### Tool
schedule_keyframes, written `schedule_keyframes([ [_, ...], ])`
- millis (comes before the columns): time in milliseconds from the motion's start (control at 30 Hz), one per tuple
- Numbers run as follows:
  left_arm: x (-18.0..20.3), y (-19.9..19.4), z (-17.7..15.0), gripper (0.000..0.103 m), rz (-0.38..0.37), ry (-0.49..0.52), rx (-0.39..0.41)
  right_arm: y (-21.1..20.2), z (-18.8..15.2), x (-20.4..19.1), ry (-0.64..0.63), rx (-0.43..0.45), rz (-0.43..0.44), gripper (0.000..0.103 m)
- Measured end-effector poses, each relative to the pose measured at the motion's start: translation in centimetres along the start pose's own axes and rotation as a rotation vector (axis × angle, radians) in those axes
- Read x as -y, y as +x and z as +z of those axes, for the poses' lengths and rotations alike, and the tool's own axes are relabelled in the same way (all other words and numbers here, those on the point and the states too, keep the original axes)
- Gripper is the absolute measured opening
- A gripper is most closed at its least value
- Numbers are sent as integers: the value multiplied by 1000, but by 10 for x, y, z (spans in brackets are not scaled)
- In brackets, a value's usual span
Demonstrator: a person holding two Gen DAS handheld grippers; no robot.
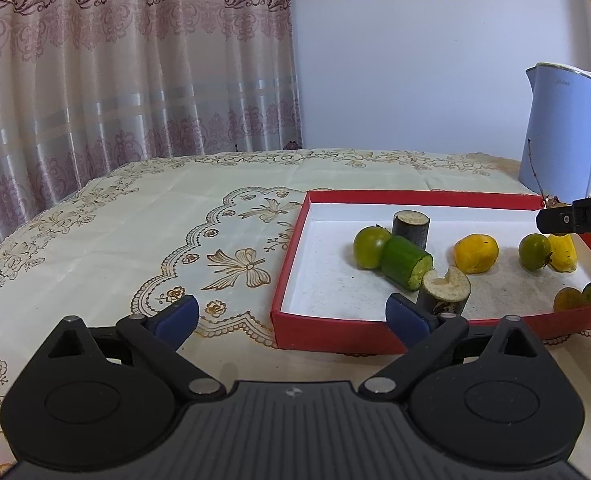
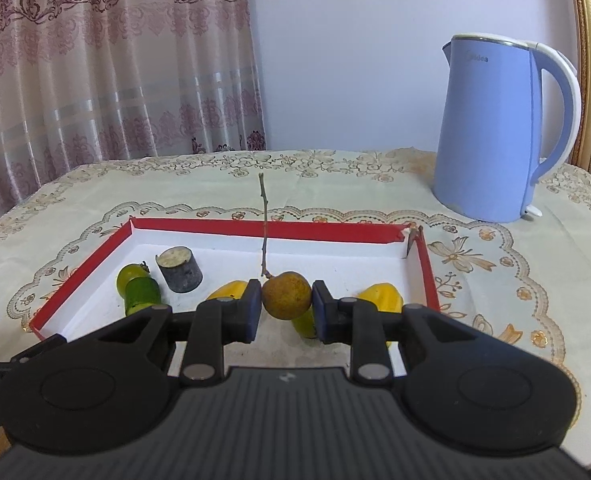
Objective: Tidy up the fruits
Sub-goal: 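Hold the brown fruit above the tray with the right tool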
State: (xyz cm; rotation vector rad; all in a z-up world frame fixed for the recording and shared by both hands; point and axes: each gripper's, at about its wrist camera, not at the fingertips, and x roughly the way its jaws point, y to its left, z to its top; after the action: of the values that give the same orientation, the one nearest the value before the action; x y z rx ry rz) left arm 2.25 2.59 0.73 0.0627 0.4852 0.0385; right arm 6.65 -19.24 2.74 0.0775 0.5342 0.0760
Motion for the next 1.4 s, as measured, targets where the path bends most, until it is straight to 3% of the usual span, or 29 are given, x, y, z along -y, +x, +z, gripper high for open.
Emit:
schedule_keyframes([
  [1400,-1,0,0,102,0,0,0,17,6,-2,-3,-17,-8,25],
])
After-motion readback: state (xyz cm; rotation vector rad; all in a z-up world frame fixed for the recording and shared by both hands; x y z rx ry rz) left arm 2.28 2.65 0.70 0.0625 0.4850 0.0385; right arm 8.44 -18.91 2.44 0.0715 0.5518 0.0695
